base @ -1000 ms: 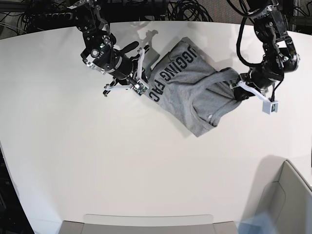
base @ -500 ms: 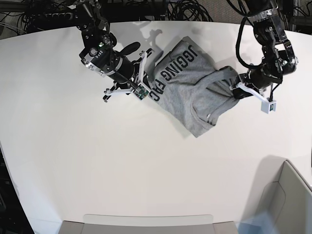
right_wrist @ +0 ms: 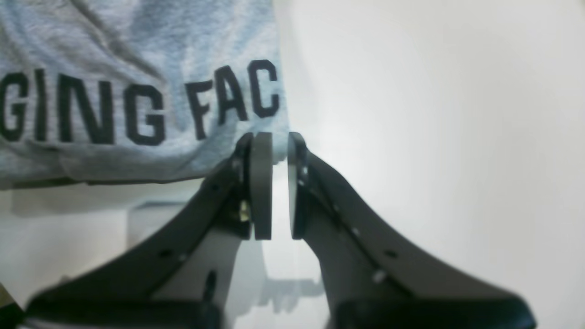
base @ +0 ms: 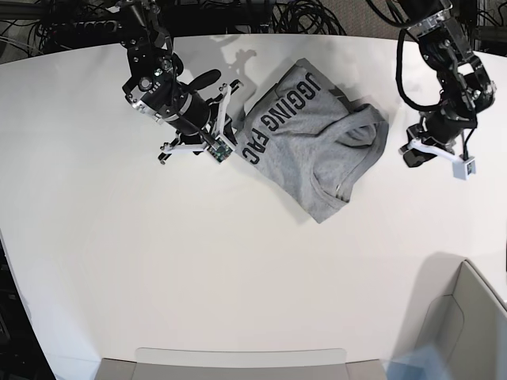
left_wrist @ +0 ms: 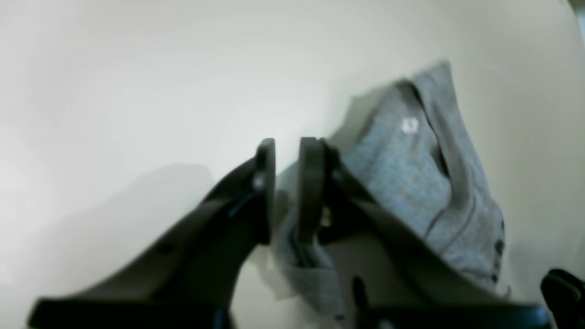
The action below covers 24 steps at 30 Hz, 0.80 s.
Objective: Fold the T-shirt properly
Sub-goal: 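Rotate the folded shirt with the left gripper and release, then grasp the shirt's printed edge with the left gripper and straighten it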
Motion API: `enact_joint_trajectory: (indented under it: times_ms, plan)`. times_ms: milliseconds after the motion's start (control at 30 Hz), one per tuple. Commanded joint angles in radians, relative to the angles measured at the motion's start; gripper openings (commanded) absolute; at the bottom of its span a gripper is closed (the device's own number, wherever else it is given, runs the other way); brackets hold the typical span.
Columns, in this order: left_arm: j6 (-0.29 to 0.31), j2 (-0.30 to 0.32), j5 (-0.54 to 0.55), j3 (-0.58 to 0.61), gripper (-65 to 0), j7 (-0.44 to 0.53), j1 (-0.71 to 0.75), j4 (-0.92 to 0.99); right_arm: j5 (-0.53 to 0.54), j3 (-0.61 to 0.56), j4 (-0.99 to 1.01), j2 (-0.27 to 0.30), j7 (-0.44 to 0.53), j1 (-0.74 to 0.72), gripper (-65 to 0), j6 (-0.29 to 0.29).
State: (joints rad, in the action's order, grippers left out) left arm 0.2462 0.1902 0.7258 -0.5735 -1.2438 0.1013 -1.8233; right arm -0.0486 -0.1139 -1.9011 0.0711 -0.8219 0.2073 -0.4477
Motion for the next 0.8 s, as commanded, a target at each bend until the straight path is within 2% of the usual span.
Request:
enact_joint_trajectory:
  times_ms: [0, 133, 367, 567, 767]
  plan:
    - [0.008, 0.009, 0.054, -0.003, -64.2, 0.000, -0.008, -0.063, 0.008, 0.016, -0.018, -0.003, 0.023, -0.019, -59.2, 0.007]
    - [0.008, 0.005, 0.183, 0.088, -65.0, -0.126, 0.025, -0.146, 0.008, 0.075, 0.039, -0.004, 0.023, -0.087, -59.2, 0.007]
    - [0.008, 0.013, 0.219, 0.344, -65.0, -0.081, 0.128, -0.154, 0.006, 0.092, 0.196, -0.003, 0.022, -0.196, -59.3, 0.007]
    - [0.008, 0.021, 0.214, 0.582, -65.0, -0.087, 0.139, -0.152, 0.006, 0.085, 0.298, -0.004, 0.023, -0.243, -59.3, 0.005]
    - [0.006, 0.119, 0.209, 0.835, -65.0, -0.080, 0.119, -0.115, 0.006, 0.081, 0.380, -0.011, 0.028, -0.263, -59.3, 0.003]
